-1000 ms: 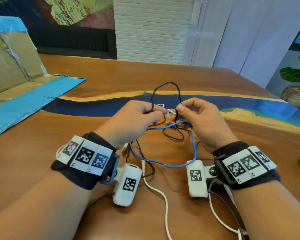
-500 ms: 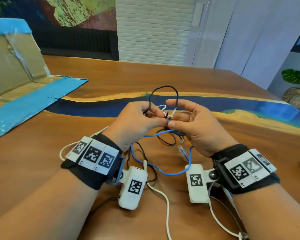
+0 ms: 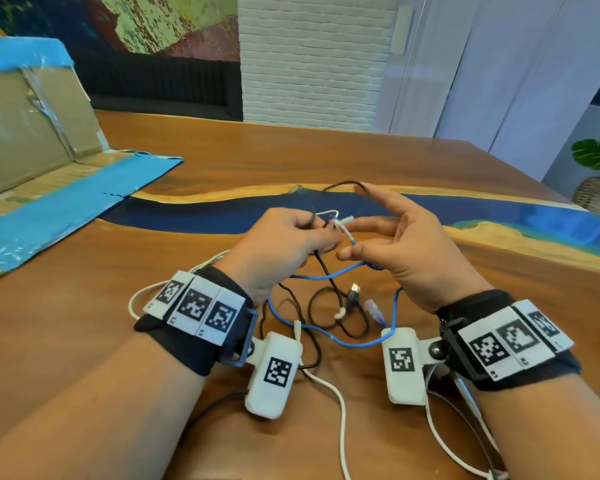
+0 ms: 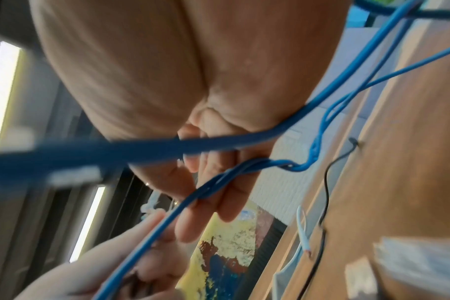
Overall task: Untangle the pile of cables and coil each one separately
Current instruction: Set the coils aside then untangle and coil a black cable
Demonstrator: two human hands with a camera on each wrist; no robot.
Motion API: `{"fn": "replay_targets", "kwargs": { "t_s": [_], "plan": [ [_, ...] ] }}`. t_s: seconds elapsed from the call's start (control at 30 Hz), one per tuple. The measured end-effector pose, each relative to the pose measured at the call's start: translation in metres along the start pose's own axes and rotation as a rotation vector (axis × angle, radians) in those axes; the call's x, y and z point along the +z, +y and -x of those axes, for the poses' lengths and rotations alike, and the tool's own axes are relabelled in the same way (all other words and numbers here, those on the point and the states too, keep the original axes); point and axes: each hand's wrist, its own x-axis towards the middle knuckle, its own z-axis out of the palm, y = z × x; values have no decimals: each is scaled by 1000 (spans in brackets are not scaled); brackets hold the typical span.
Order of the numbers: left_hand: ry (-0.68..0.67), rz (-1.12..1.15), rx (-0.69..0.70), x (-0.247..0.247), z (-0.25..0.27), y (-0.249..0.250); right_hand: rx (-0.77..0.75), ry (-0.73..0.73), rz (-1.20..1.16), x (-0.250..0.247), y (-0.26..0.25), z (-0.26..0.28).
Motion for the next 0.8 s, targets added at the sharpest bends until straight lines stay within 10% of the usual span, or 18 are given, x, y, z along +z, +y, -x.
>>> {"fn": "replay_targets", "kwargs": {
  "t_s": [0.33,0.6,0.8],
  "plan": [
    [158,348,40,-12,-5,4,-59,334,514,-28,4,-6],
    [0,357,164,1,8,16,-40,-283,457,15,-6,7],
    [137,272,101,-13,1,16,51,217,-352,-5,-8,-9]
  ]
}}
